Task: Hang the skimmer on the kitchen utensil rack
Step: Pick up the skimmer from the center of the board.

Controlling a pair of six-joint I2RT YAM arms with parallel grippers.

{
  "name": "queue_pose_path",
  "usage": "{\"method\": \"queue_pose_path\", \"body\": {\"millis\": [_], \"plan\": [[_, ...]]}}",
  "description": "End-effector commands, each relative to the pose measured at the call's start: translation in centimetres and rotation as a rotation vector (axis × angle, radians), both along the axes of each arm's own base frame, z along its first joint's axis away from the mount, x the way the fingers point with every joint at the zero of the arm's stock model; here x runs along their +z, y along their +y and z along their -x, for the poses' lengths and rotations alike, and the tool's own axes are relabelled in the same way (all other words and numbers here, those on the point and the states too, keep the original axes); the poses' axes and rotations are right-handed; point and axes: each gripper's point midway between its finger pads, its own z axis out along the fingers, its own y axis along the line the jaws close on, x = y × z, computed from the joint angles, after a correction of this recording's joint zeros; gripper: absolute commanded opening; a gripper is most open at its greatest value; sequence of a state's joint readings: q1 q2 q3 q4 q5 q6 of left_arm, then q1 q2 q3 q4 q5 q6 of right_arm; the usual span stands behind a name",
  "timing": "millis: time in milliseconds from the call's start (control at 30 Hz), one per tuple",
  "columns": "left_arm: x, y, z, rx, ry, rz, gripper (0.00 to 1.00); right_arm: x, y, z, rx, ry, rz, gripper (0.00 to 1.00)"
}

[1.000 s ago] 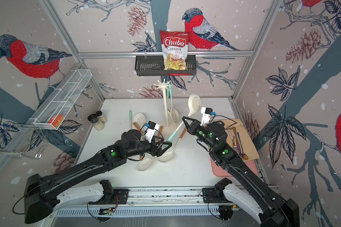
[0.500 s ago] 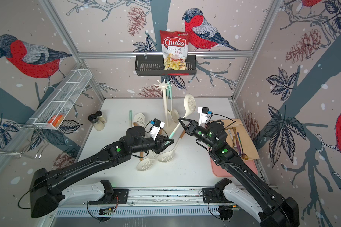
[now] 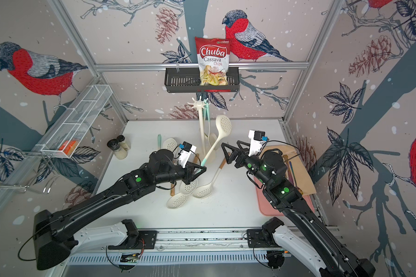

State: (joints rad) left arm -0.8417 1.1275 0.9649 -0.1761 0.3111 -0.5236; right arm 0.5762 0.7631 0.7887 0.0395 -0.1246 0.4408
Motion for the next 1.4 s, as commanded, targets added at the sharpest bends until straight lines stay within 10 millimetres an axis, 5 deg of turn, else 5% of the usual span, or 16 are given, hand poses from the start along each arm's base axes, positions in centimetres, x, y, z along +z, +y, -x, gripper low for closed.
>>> {"method": "queue_pose_path", "body": {"millis": [0,133,233,433,833,1367], "plan": [[-0.9,1.6,0.3,-0.012,0.099,-0.036,0.0,-0.7,-1.8,-1.2,-0.117,-0.171,0.274,0.98],[0.1,3.0,-0.1,-0.01,0.114,-0.086,0.0,1.6,-1.8,-1.3,-0.14,-0.316,0.305,1.0],[0.5,3.5,-0.2,-0.023,0.135,-0.096,0.0,2.2,0.3,-1.0,-0.06,-0.455,0.418,0.99],[1.4,3.6,0.3,-0.055,0.136,-0.096,0.0,-0.2,6.3,1.2,0.018,-0.87,0.881,0.99],[2.9,3.3,0.7,-0.092,0.117,-0.07,0.0,-1.2,9.8,0.7,0.011,-1.206,1.221,0.98],[2.7,3.0,1.3,-0.127,0.136,-0.048,0.0,-2.2,11.3,-1.3,-0.049,-1.231,1.301,0.48]]}}
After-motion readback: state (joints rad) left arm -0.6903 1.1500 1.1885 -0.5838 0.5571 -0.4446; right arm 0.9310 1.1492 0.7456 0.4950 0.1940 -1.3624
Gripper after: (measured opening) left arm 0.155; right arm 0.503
